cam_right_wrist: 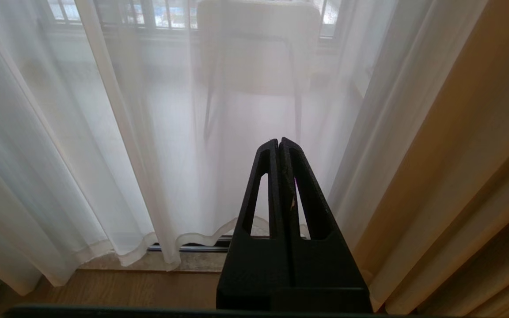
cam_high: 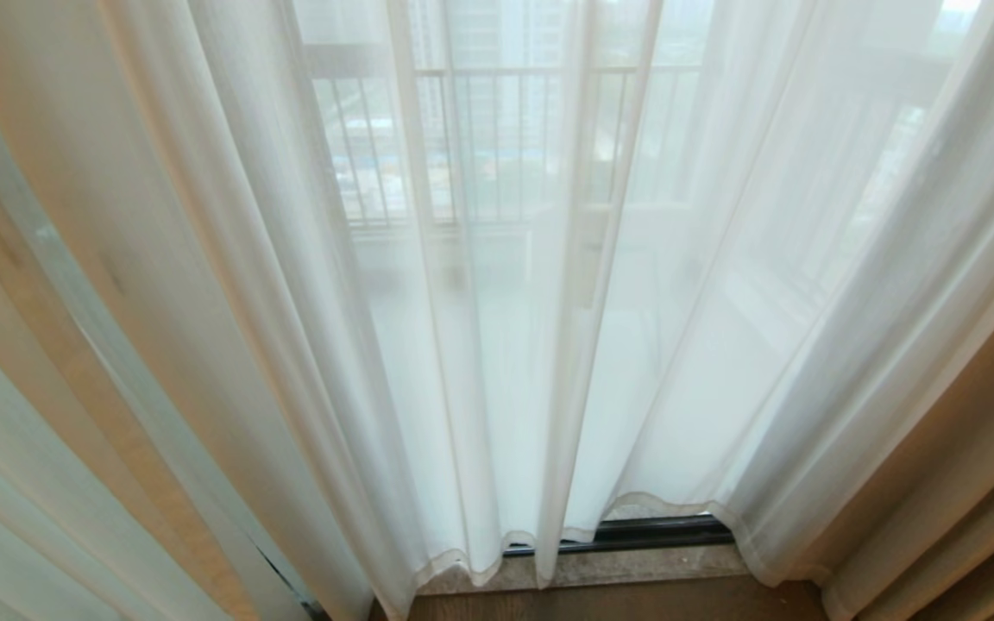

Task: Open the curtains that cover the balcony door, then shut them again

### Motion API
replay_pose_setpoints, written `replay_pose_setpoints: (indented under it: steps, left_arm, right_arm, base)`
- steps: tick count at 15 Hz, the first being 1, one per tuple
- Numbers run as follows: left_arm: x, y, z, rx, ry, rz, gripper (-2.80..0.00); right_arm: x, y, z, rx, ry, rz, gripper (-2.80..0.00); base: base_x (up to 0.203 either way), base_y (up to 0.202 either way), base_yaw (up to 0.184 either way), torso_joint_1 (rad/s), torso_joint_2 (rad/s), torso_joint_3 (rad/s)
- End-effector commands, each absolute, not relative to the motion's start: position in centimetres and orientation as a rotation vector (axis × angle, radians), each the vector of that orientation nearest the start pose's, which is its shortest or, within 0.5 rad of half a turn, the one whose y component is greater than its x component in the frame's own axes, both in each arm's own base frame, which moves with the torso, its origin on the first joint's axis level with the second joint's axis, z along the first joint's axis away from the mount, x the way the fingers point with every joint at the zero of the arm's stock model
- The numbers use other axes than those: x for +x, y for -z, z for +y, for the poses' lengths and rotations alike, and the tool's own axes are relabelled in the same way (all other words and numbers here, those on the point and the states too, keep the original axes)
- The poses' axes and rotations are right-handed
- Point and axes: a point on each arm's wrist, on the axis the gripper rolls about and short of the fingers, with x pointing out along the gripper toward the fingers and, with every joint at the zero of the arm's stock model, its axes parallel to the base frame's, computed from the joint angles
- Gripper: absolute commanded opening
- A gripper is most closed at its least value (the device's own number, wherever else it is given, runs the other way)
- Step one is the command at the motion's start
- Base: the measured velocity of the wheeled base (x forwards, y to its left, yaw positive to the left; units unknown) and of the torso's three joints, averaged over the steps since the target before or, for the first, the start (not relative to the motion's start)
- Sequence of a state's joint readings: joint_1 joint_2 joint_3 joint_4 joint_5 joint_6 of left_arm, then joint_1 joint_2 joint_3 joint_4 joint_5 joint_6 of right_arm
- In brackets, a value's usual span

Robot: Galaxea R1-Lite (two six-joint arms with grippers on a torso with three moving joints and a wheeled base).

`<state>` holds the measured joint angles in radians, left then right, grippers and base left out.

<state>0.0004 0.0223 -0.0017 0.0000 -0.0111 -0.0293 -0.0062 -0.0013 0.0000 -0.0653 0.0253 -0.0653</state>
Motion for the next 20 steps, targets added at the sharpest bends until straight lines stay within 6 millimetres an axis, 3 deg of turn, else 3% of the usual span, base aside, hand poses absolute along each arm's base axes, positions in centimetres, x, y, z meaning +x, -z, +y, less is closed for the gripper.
replay_pose_setpoints:
  steps: [1, 20]
  left_arm:
    - [-2.29, -7.59, -0.02, -0.031, 0.011, -0.001, -2.8]
    - [-2.29, -7.59, -0.02, -0.031, 0.011, -0.001, -2.8]
  right_arm:
    - [-2.3, -8.22, 0.07, -0.067, -0.018, -0.067, -2.8]
    - [-2.3, -8.24, 0.07, -0.064, -0.016, -0.068, -2.8]
  base:
    - [0.0, 0.0, 0.0, 0.0, 0.0, 0.0]
    - [0.0, 0.0, 0.0, 0.0, 0.0, 0.0]
